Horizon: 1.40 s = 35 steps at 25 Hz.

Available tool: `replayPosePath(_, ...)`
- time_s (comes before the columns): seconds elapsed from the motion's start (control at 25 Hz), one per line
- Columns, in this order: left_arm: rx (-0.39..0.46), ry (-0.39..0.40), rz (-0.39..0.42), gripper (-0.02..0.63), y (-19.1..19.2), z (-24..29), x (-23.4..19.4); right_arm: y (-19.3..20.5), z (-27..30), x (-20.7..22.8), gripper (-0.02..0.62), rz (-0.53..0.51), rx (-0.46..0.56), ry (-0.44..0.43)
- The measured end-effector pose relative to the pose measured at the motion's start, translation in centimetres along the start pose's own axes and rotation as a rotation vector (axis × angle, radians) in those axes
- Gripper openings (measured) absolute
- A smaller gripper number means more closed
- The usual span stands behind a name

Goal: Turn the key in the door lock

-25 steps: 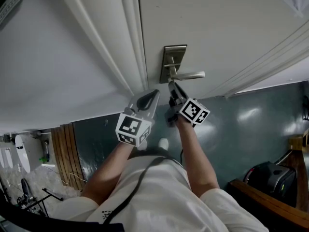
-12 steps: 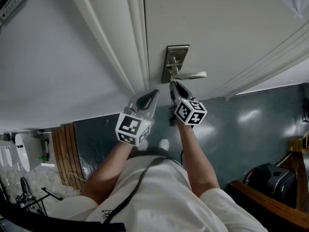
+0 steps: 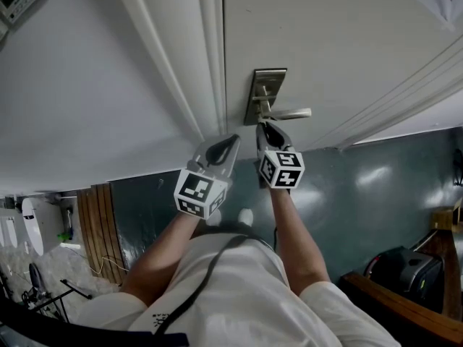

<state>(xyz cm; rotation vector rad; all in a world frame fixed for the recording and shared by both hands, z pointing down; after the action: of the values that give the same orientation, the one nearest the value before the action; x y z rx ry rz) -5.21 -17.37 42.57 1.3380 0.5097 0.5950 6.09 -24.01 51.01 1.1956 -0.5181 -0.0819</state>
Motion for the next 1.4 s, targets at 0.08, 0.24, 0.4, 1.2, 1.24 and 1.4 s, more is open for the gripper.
replayPosePath(0.08,0.0,-0.001,0.001,0.006,0.0,0.0,-0.1,0.0,0.1,0.0,0.051,-0.049,-0.008,0.015)
replayPosePath(0.24,-0.003,-0.002,0.001,0.006,0.2,-0.1,-0.3,0.0,0.2,-0.3,0.057,-0.167,-0.027,0.044)
replayPosePath(0.4,-0.002,0.001,0.003,0.006,0.1,-0.2,-0.2,-0.1,0.3,-0.6,0.06,-0.278,-0.047,0.074)
replayPosePath(1.2,-0.002,-0.001,0.009,0.006,0.0,-0.9,-0.3,0.0,0.3,-1.2,0.058,-0.481,-0.077,0.134)
replayPosePath(1.24,-0.002,-0.002,0.009,0.006,0.0,-0.9,-0.3,0.2,0.4,-1.2,0.058,-0.495,-0.083,0.134)
replayPosePath(1.4,0.001,-0.004,0.008,0.006,0.0,-0.9,-0.3,0.3,0.5,-1.3,0.061,-0.565,-0.09,0.137)
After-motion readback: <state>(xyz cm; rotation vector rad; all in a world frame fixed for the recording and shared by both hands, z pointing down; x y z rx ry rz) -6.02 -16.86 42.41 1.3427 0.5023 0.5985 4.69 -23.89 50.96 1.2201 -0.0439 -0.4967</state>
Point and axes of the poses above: the fingertips, and each gripper's own axes: z forward along the fingers, x to its right, y out of its underside, the point moved 4 cm from there along -z, backward along the fingers, and after that the axes turned 5 degrees about z, right-handed, at the moved point
